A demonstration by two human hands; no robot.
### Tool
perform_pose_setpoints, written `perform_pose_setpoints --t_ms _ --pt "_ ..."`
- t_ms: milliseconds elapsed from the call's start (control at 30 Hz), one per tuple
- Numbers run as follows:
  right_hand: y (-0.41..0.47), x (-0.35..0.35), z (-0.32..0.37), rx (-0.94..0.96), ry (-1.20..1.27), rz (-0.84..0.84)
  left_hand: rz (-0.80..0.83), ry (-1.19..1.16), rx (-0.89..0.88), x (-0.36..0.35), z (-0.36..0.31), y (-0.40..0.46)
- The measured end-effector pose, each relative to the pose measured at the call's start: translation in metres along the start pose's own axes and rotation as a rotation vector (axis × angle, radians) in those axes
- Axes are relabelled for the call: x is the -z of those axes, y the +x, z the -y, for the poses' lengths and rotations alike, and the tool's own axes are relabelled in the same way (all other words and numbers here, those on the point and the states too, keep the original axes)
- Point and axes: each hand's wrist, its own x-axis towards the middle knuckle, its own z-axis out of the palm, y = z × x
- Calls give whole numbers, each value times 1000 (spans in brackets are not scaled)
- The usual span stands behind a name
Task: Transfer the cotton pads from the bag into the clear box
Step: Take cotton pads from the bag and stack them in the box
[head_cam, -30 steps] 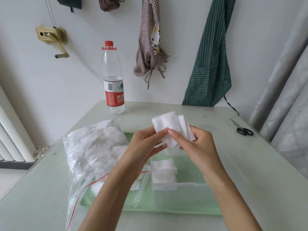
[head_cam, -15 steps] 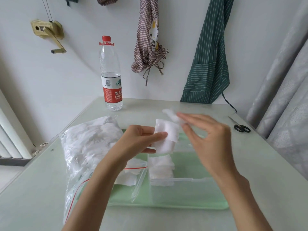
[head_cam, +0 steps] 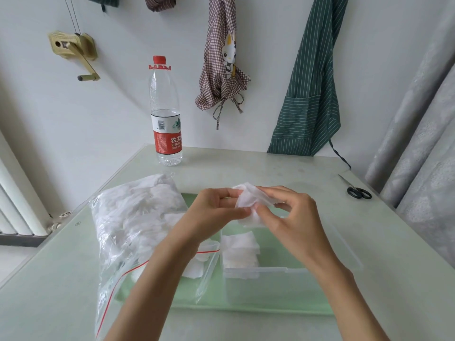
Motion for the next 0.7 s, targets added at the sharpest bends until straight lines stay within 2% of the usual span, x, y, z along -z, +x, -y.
perform_pose_setpoints --t_ms 133,200,233,333,400,567,700 --pt "6 6 3 -309 450 -77 -48 20 -26 8 -3 -1" --pt "12 17 0 -458 564 -43 -117 34 -57 18 -5 -2" --pt "15 22 0 -512 520 42 -155 47 -78 23 -6 -2" --pt "21 26 -3 -595 185 389 -234 68 -141 36 -7 -3" --pt "24 20 -3 -630 28 528 -248 69 -154 39 -7 -4" --pt "27 -1 -10 -633 -96 632 -216 71 -137 37 -6 -3" --pt "18 -16 -19 -469 -225 636 -211 58 -138 37 -7 -3"
